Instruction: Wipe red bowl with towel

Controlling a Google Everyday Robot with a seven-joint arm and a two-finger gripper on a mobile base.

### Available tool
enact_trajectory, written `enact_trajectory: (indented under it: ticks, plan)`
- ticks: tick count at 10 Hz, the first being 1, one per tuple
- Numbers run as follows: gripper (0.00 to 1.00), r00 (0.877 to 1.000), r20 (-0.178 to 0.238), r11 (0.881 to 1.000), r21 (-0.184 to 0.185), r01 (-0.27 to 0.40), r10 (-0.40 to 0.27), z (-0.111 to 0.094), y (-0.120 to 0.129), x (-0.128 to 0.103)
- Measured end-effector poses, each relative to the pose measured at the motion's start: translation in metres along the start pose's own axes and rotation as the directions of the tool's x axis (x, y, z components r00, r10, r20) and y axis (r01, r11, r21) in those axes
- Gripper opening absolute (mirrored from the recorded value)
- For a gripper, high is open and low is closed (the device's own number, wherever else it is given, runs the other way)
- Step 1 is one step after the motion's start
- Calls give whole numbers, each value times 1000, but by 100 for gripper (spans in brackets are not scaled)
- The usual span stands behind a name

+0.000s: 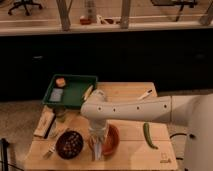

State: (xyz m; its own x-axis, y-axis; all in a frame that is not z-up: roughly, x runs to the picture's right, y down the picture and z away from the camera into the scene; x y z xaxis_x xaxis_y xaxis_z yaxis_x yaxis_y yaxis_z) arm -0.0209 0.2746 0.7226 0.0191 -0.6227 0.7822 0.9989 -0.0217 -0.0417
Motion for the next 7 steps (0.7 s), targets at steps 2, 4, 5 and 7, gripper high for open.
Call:
enact_trajectory:
  ticks: [2,4,5,7]
  plan:
    - [0,1000,11,1000,-1,-14,14,6,19,-5]
    - [0,998,16,998,10,-57,57,8,46,-3]
    - [0,996,13,996,22,-86,85,6,55,1]
    - [0,993,-1,992,32,-119,120,3,64,9]
